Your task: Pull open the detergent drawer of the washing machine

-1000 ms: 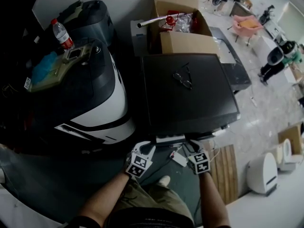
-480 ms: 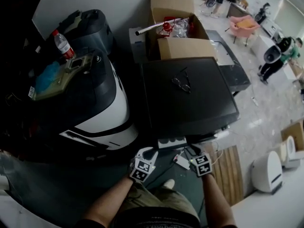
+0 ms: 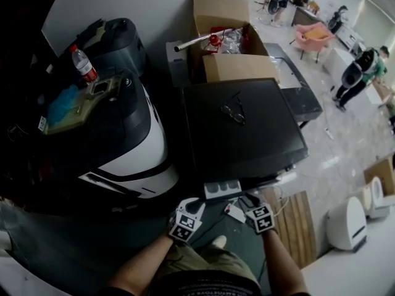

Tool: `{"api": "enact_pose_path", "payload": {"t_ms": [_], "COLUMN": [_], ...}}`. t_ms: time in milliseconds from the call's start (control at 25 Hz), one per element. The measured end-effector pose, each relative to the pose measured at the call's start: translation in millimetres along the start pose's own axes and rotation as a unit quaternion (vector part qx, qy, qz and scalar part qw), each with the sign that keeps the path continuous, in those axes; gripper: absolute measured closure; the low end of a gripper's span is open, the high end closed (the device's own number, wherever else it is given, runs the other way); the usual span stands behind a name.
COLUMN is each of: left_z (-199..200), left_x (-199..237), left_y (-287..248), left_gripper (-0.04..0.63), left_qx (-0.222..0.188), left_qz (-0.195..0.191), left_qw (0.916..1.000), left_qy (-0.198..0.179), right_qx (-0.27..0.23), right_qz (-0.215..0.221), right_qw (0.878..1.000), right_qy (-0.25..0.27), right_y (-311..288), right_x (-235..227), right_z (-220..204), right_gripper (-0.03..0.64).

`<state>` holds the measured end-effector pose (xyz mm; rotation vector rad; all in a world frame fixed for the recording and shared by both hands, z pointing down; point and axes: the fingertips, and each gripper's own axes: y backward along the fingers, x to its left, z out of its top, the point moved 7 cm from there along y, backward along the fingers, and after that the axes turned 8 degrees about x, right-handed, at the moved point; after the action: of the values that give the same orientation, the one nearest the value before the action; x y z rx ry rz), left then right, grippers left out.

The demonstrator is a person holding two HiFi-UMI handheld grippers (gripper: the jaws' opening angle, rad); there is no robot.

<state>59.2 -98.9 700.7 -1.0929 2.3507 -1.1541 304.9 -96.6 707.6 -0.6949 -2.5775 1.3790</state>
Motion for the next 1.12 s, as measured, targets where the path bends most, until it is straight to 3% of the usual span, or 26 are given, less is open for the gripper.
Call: {"api": "enact_pose_path", "payload": {"t_ms": [1120], "left_z": [-18.6], "left_x": [-27.8], "left_y": [13.2], "left_gripper": [0.526], "left_qx": [0.009], "left_qz": [-0.03], "left_qw": [0.9994], "left_qy": [0.016], "right_qx": [0.01], "right_qz": [0.015], "right_qw": [1.0], "right_qy": [-0.003], "right_y": [18.5], "right_x": [10.9], "right_z": [-31.9], "right_gripper": [0.492]}}
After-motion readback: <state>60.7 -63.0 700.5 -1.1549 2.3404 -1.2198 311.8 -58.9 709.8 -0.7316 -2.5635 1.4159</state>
